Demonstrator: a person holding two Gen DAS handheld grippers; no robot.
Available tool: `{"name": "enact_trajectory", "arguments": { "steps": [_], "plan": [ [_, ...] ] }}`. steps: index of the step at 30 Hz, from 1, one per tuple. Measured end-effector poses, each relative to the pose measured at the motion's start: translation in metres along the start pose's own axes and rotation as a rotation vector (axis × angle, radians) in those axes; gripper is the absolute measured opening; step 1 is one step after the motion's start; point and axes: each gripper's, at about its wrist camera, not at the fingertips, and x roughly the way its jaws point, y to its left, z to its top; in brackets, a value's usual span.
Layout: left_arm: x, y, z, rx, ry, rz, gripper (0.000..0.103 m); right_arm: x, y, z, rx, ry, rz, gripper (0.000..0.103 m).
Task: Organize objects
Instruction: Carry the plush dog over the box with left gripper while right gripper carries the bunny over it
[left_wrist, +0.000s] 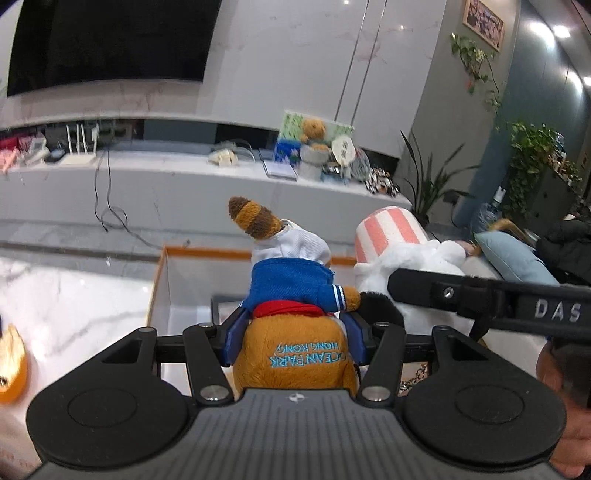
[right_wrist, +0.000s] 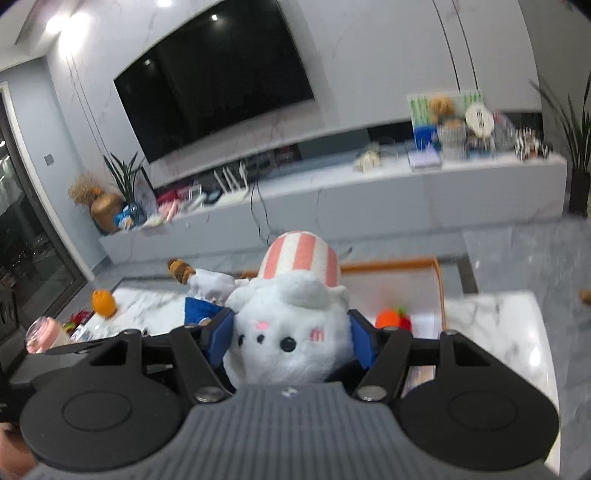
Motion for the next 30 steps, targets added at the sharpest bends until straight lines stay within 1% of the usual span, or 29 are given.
{"name": "enact_trajectory", "arguments": {
  "steps": [4, 10, 17, 20, 22, 25, 28, 30],
  "plan": [
    [0.010, -0.009, 0.000, 0.073, -0.070, 0.032, 0.063, 0.013, -0.002, -0.001, -0.042, -0.065, -0.026, 0.066],
    [0.032, -0.023, -0.007, 0.184, -0.114, 0.058, 0.062, 0.039, -0.015, -0.007, -0.030, -0.093, -0.078, 0.066],
    [0.059, -0.027, -0.015, 0.172, -0.085, -0.004, 0.062, 0.060, -0.034, -0.012, 0.031, -0.055, -0.165, 0.066],
    [0.073, -0.022, -0.019, 0.131, -0.060, -0.039, 0.062, 0.069, -0.046, -0.016, 0.062, -0.033, -0.186, 0.066],
    [0.083, -0.017, -0.021, 0.103, -0.028, -0.057, 0.062, 0.076, -0.053, -0.018, 0.074, -0.014, -0.205, 0.066],
    [0.094, -0.011, -0.025, 0.086, 0.021, -0.062, 0.062, 0.086, -0.061, -0.022, 0.080, 0.018, -0.228, 0.066],
    [0.100, -0.007, -0.029, 0.075, 0.060, -0.055, 0.062, 0.093, -0.068, -0.030, 0.091, 0.046, -0.232, 0.066],
    [0.103, -0.005, -0.030, 0.070, 0.068, -0.050, 0.062, 0.097, -0.071, -0.033, 0.096, 0.060, -0.233, 0.066]
  ]
}}
